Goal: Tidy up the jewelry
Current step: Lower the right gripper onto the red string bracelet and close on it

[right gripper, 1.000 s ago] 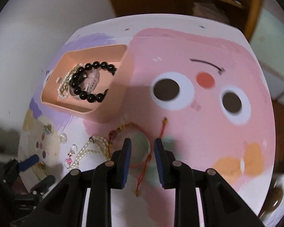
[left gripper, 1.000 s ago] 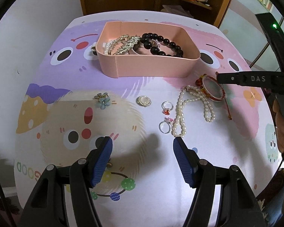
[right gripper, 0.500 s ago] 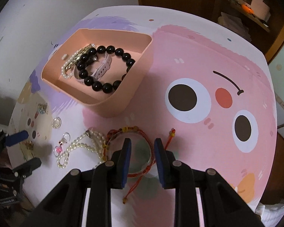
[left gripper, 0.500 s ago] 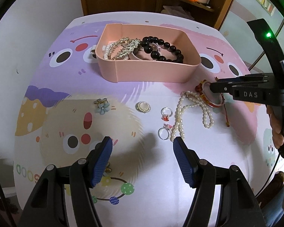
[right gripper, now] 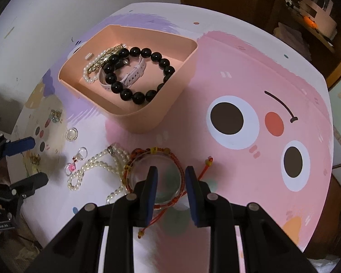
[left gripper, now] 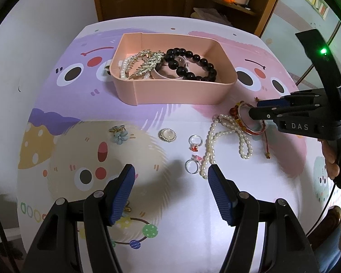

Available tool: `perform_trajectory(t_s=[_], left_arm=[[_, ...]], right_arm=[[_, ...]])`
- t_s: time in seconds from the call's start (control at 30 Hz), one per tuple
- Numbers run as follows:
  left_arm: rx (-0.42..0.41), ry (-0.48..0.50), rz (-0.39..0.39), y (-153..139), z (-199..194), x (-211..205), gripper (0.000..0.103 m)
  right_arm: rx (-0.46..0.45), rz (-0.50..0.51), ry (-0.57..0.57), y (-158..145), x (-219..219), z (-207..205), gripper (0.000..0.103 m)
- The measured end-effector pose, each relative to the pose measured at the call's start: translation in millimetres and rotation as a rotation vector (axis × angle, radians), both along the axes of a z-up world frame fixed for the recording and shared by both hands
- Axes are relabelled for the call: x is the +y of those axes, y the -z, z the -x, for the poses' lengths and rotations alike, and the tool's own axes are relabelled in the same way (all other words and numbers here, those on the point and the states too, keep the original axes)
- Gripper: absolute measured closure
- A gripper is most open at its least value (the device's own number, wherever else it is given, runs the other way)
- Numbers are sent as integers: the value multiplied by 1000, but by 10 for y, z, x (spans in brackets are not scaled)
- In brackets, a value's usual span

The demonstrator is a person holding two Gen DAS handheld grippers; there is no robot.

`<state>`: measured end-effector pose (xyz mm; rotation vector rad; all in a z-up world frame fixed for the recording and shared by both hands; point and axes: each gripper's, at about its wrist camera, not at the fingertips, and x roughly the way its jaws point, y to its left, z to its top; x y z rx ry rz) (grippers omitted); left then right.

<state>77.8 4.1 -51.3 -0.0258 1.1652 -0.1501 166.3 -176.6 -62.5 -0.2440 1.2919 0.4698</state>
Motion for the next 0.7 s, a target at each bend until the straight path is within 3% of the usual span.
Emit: perform_trajectory(t_s=[0.07, 0.33, 0.4, 0.47, 0.7], left_arm=[[4, -3, 3, 5, -8, 7, 38], [9, -11, 11, 12, -39, 41, 38], [6, -10, 12, 5, -42, 46, 38], [3, -9, 12, -4, -42, 46, 38], [2, -12, 14, -9, -33, 58, 38]], right_arm=[[29, 22, -5, 62, -5, -15, 78], [-2, 72, -51, 73, 69, 64, 78], [-5, 83, -49, 77, 110, 88, 83], [0, 88, -34, 79, 128, 106, 95], [10, 81, 65, 82, 135, 164, 97]])
